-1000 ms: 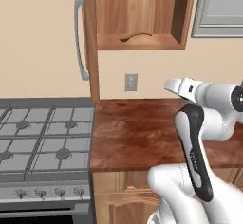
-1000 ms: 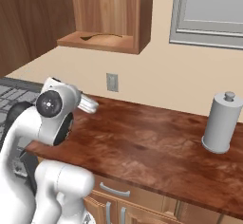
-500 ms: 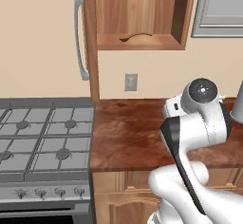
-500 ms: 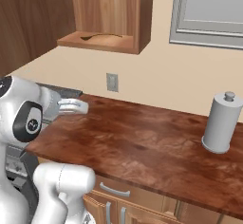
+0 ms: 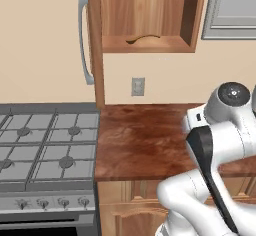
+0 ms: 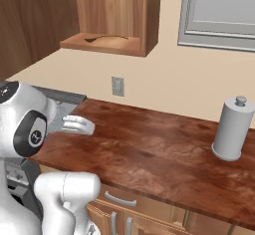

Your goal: Organize the utensils by type. Pick up the wooden spoons from the counter and place them in the open cabinet. Then pick up the metallic utensils from the counter and place them in the open drawer.

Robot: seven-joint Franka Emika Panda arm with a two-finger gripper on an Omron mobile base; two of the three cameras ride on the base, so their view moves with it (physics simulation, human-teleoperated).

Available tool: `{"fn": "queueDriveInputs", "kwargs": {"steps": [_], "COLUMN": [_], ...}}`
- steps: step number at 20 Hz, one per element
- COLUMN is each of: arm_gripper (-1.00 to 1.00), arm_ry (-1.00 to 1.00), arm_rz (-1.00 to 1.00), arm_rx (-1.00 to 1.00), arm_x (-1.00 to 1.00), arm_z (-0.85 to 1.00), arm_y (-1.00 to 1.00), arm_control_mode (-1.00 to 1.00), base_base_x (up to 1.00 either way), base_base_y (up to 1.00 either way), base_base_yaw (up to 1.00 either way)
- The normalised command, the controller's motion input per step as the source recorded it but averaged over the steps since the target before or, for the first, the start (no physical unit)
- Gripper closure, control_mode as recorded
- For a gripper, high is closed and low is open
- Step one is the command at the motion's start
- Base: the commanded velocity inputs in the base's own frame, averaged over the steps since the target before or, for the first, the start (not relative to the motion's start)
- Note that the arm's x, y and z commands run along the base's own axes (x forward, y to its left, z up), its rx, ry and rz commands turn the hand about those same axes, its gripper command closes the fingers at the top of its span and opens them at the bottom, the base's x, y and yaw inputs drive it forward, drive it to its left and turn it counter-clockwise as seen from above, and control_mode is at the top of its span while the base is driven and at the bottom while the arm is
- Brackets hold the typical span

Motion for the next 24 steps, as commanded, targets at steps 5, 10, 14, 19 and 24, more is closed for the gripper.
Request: {"fn": "queueDriveInputs", "kwargs": {"steps": [5, 10, 14, 19, 24], "arm_gripper": [-1.00, -1.00, -1.00, -1.00, -1.00], "arm_ry": [-0.17, -0.23, -0.20, -0.19, -0.18], "arm_rz": [0.09, 0.08, 0.07, 0.04, 0.02], "arm_rx": [0.24, 0.03, 0.00, 0.00, 0.00], "arm_x": [-0.31, -0.04, 0.00, 0.00, 0.00], "arm_z": [-0.19, -0.27, -0.32, -0.27, -0.20], "arm_y": [-0.13, 0.04, 0.08, 0.07, 0.04], "arm_control_mode": [-1.00, -1.00, -1.00, -1.00, -1.00], "base_base_x": [0.00, 0.00, 0.00, 0.00, 0.00], "base_base_y": [0.00, 0.00, 0.00, 0.00, 0.00], "base_base_yaw": [0.00, 0.00, 0.00, 0.00, 0.00]}}
